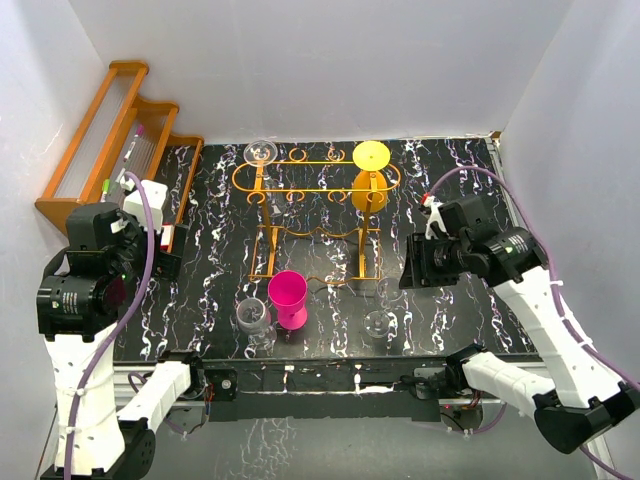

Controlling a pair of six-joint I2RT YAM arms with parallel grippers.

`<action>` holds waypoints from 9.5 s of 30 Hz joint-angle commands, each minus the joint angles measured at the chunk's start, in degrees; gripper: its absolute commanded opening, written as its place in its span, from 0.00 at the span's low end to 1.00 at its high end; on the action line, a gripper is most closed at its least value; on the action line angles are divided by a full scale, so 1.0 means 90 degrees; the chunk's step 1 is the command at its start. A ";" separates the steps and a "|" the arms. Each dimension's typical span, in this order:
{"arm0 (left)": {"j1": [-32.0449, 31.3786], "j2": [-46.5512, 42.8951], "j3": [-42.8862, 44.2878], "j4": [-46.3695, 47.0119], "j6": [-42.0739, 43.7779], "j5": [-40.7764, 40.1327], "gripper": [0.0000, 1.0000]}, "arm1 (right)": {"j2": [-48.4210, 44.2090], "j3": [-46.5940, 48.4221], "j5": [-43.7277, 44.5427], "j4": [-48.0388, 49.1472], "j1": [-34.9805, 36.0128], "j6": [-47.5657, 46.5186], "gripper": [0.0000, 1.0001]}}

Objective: Place the wine glass upside down on the wine glass rack

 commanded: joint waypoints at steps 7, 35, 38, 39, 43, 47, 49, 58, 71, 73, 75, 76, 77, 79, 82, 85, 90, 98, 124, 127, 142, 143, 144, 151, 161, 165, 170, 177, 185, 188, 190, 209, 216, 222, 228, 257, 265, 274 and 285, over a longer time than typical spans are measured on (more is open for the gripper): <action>0.0054 -0.0197 -0.0326 0.0101 0.0013 -0.0051 0.97 | 0.0395 -0.0191 0.0846 0.0427 0.0480 0.0310 0.49; 0.0052 0.1222 0.3131 -0.0697 0.0055 0.1538 0.97 | 0.0665 0.1587 0.2687 -0.0406 0.1057 0.0803 0.07; 0.0053 0.1543 0.3405 -0.0688 -0.0247 0.1930 0.97 | 0.0689 0.1938 0.3244 -0.0409 0.1024 0.0741 0.07; 0.0054 0.1638 0.3412 -0.0652 -0.0357 0.2066 0.97 | 0.0718 0.2030 0.3441 -0.0407 0.1000 0.0703 0.08; 0.0054 0.1781 0.2878 -0.0062 -0.0676 0.2218 0.97 | 0.0946 0.2607 0.4234 -0.0397 0.0900 0.0501 0.07; 0.0054 0.2151 0.2985 0.0377 -0.0952 0.2016 0.97 | 0.1122 0.3407 0.5415 -0.0397 0.0854 0.0050 0.07; 0.0053 0.2456 0.3329 0.0460 -0.1122 0.2142 0.97 | 0.1226 0.3803 0.6133 -0.0285 0.0866 -0.0279 0.07; 0.0054 0.3356 0.4026 0.2349 -0.2870 0.3536 0.97 | 0.0279 0.2961 0.7364 0.4675 0.0889 -0.2947 0.08; -0.0616 0.4408 0.3757 0.6575 -0.7194 0.5530 0.97 | 0.0716 0.2709 0.3421 0.7893 0.0889 -0.4211 0.08; -0.0966 0.4488 0.3775 0.6695 -0.7396 0.5514 0.97 | 0.0708 0.2569 0.2990 0.8339 0.0888 -0.4692 0.08; -0.1304 0.4506 0.3672 0.6876 -0.7580 0.5465 0.97 | 0.0636 0.2254 0.2627 0.9158 0.0889 -0.5068 0.08; -0.1433 0.4500 0.3570 0.7019 -0.7721 0.5437 0.97 | 0.0561 0.2006 0.2290 0.9661 0.0889 -0.5358 0.08; -0.1519 0.4494 0.3462 0.7241 -0.7937 0.5431 0.97 | 0.0487 0.1681 0.1781 1.0099 0.0889 -0.5857 0.08; -0.1587 0.4500 0.3316 0.7725 -0.8403 0.5414 0.97 | 0.0416 0.1110 0.0985 1.0810 0.0888 -0.6725 0.08; -0.1602 0.4577 0.3309 0.8396 -0.9035 0.5413 0.97 | 0.0587 0.0941 0.0994 1.1469 0.0891 -0.6965 0.08; -0.1766 0.4728 0.3459 0.8682 -0.9354 0.5355 0.97 | 0.0626 0.0379 0.0937 1.2956 0.0894 -0.7267 0.08; -0.2060 0.4978 0.3848 0.8932 -0.9389 0.5075 0.95 | 0.0776 -0.0027 0.1323 1.4094 0.1221 -0.8292 0.08; -0.2579 0.5458 0.4065 0.9235 -0.9549 0.4405 0.81 | 0.1119 -0.0592 0.2159 1.6434 0.2267 -0.8797 0.08; -0.3218 0.5324 0.4273 1.0306 -0.9652 0.4124 0.69 | 0.1712 -0.0940 0.2095 1.6851 0.3280 -0.9254 0.08; -0.3217 0.5308 0.4273 1.0289 -0.9659 0.4110 0.60 | 0.1868 -0.0879 0.2132 1.6829 0.3355 -0.9310 0.08; -0.3209 0.5200 0.4176 1.0286 -0.9588 0.4313 0.51 | 0.1886 -0.1070 0.2673 1.7317 0.3457 -0.9815 0.08; -0.3215 0.5197 0.4177 1.0286 -0.9569 0.4322 0.53 | 0.1844 -0.1100 0.2677 1.7334 0.3451 -0.9841 0.08; -0.3217 0.5192 0.4164 1.0310 -0.9546 0.4341 0.55 | 0.1806 -0.1122 0.2679 1.7345 0.3452 -0.9861 0.08; -0.3217 0.5174 0.4103 1.0455 -0.9446 0.4393 0.36 | 0.1743 -0.1129 0.2629 1.7153 0.3455 -0.9876 0.08; -0.3212 0.5117 0.3898 1.1090 -0.9394 0.4815 0.00 | 0.1967 -0.1128 0.2590 1.6801 0.3450 -0.9683 0.08; -0.3212 0.5126 0.4208 1.0644 -0.8742 0.4969 0.00 | 0.1855 -0.1277 0.2288 1.6400 0.3501 -0.9391 0.25; -0.3217 0.5067 0.4764 0.9380 -0.7143 0.5101 0.00 | 0.1251 -0.1562 0.1902 1.5234 0.3562 -0.8823 0.93; -0.3217 0.4478 0.4374 0.8282 -0.5463 0.5209 0.00 | 0.0276 -0.2259 0.1970 1.4346 0.3752 -0.8584 0.98; -0.2901 0.3179 0.2982 0.6585 -0.3121 0.5129 0.00 | -0.1221 -0.2352 0.1477 1.1678 0.3808 -0.6756 0.98; -0.2703 0.2380 0.2124 0.6123 -0.2327 0.5243 0.00 | -0.1616 -0.2337 0.1658 1.1096 0.3808 -0.6261 0.98; -0.2560 0.1832 0.1483 0.6084 -0.2182 0.5242 0.00 | -0.1827 -0.2347 0.1688 1.0754 0.3809 -0.6161 0.98; -0.2037 -0.0683 -0.2526 0.6030 -0.1475 0.4452 0.00 | -0.2931 -0.2850 0.1816 1.0449 0.3804 -0.5219 0.98; -0.2015 -0.0593 -0.3169 0.6386 -0.1375 0.4163 0.00 | -0.2884 -0.2753 0.1818 1.0295 0.3806 -0.5279 0.98; -0.1969 -0.0548 -0.3463 0.6783 -0.1361 0.3896 0.00 | -0.2990 -0.2855 0.1913 1.0261 0.3809 -0.5183 0.98; -0.1887 -0.0450 -0.3675 0.7064 -0.1380 0.3676 0.00 | -0.3010 -0.2907 0.1868 1.0228 0.3809 -0.5161 0.98; -0.1682 -0.0151 -0.4197 0.7590 -0.1266 0.3344 0.00 | -0.3083 -0.2718 0.2874 0.9744 0.3808 -0.3403 0.98; -0.1645 -0.0145 -0.4298 0.7715 -0.1293 0.3114 0.00 | -0.1528 -0.0206 0.5263 0.5579 0.3809 -0.0509 0.98; -0.1653 -0.0109 -0.4345 0.7566 -0.1238 0.2732 0.14 | -0.2270 -0.0431 0.6155 0.5367 0.3809 0.0788 0.98; -0.1636 -0.0106 -0.4657 0.7780 -0.1244 0.2674 0.42 | -0.2790 -0.0497 0.6276 0.4834 0.3809 0.1124 0.98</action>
